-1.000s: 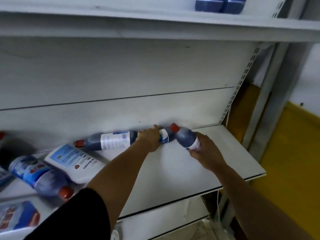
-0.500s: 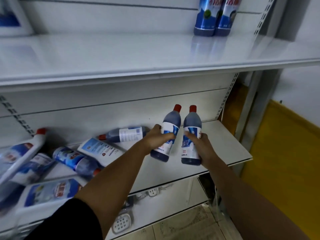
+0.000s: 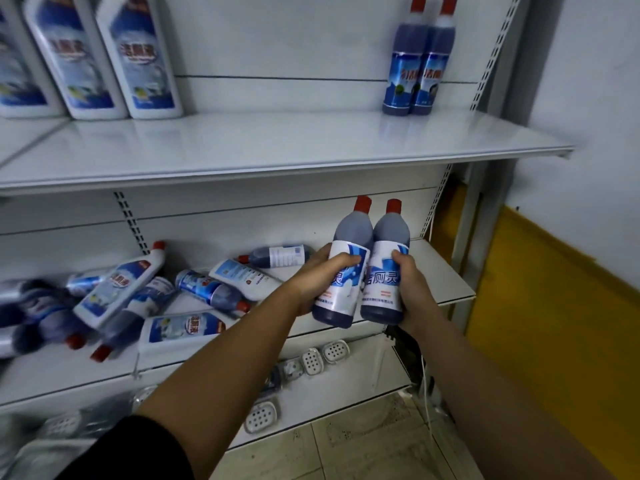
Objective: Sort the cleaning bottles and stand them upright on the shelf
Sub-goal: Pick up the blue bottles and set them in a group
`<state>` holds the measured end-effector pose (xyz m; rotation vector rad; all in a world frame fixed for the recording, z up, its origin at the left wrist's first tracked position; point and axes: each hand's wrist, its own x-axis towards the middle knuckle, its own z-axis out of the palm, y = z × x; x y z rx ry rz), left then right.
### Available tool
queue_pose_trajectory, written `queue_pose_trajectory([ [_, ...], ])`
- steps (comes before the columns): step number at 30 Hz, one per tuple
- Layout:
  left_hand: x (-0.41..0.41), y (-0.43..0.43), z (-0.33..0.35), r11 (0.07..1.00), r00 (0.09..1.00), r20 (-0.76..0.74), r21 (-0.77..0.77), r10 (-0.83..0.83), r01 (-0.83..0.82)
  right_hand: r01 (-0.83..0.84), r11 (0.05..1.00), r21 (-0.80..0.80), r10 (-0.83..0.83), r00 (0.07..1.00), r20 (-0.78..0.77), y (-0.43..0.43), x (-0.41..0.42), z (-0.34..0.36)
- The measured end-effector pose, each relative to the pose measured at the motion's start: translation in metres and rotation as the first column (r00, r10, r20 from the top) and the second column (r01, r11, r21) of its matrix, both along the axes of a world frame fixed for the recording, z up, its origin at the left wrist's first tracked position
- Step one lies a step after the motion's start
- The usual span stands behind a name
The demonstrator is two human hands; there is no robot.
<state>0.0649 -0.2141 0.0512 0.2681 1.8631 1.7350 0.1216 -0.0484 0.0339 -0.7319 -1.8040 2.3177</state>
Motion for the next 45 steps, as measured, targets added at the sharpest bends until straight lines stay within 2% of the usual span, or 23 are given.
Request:
queue_pose_trajectory([
  [8, 0.042, -0.017, 0.052, 0.98, 0.978, -0.087, 0.083, 0.19, -0.183, -0.081, 0.991, 0.11, 0.105, 0.966, -0.238, -0.017, 0.033, 0.047],
  [14, 0.069, -0.031, 0.089, 0.926, 0.908, -0.181, 0.094, 0.377, -0.366, -0.194, 0.979, 0.057, 0.202, 0.931, -0.304, -0.026, 0.038, 0.082],
  [23, 0.094, -0.085, 0.128, 0.828, 0.782, -0.272, 0.165, 0.56, -0.536, -0.318, 0.927, 0.2, 0.373, 0.847, -0.38, -0.071, 0.037, 0.128],
  [31, 0.099, -0.168, 0.162, 0.774, 0.683, -0.367, 0.235, 0.631, -0.589, -0.367, 0.901, 0.232, 0.434, 0.766, -0.474, -0.159, 0.027, 0.166],
  [45, 0.111, -0.414, 0.192, 0.643, 0.498, -0.452, 0.255, 0.74, -0.722, -0.477, 0.851, 0.22, 0.507, 0.64, -0.577, -0.409, 0.005, 0.196],
])
